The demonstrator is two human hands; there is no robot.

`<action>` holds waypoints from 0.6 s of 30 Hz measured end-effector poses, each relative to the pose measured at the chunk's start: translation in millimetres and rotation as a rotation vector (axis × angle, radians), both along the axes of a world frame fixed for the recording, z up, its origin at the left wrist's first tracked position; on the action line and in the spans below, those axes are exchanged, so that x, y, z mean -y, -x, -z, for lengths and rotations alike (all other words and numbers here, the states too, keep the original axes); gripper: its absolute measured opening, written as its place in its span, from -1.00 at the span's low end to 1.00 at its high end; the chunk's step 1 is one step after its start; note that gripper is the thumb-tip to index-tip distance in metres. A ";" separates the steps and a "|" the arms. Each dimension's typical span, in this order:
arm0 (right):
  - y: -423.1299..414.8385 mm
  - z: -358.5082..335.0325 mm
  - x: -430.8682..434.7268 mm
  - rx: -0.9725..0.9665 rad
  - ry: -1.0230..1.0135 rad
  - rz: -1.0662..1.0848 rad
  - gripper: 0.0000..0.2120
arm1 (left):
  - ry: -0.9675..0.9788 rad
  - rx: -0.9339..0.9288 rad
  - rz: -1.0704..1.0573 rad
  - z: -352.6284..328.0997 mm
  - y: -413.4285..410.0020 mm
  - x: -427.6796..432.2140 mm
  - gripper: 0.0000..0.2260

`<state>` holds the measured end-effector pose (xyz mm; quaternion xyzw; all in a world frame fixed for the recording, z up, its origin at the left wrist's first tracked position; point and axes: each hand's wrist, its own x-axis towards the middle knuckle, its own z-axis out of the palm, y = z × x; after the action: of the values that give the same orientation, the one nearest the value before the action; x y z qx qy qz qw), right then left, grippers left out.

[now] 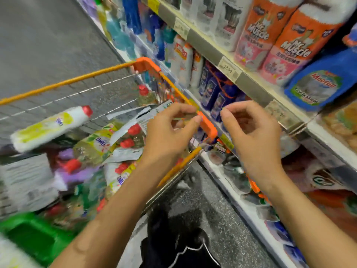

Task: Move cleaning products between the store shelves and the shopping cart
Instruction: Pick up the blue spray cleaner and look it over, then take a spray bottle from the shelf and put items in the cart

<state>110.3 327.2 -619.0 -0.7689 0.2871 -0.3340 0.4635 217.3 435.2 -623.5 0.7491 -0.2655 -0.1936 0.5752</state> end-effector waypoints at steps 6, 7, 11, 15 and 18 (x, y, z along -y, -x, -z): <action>-55.1 0.8 -91.5 0.029 -0.191 -0.292 -0.91 | -0.008 -0.097 -0.253 16.7 -22.1 -104.8 -0.87; -63.2 3.0 -107.4 0.012 -0.215 -0.344 -0.92 | -0.015 -0.097 -0.294 17.3 -25.8 -121.2 -0.88; -89.1 18.1 -170.7 -0.072 -0.300 -0.524 -0.95 | -0.090 -0.102 -0.419 27.6 -40.2 -193.0 -0.91; -111.9 38.2 -223.5 -0.207 -0.340 -0.597 -0.91 | -0.141 -0.070 -0.532 39.9 -58.0 -258.3 -0.89; -127.3 46.9 -254.6 -0.298 -0.400 -0.621 -0.83 | -0.166 -0.028 -0.615 42.3 -69.4 -297.7 -0.87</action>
<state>237.6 581.8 -665.9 -0.7536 0.1645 0.0000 0.6364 286.7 732.9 -665.8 0.8360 -0.0021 -0.0421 0.5471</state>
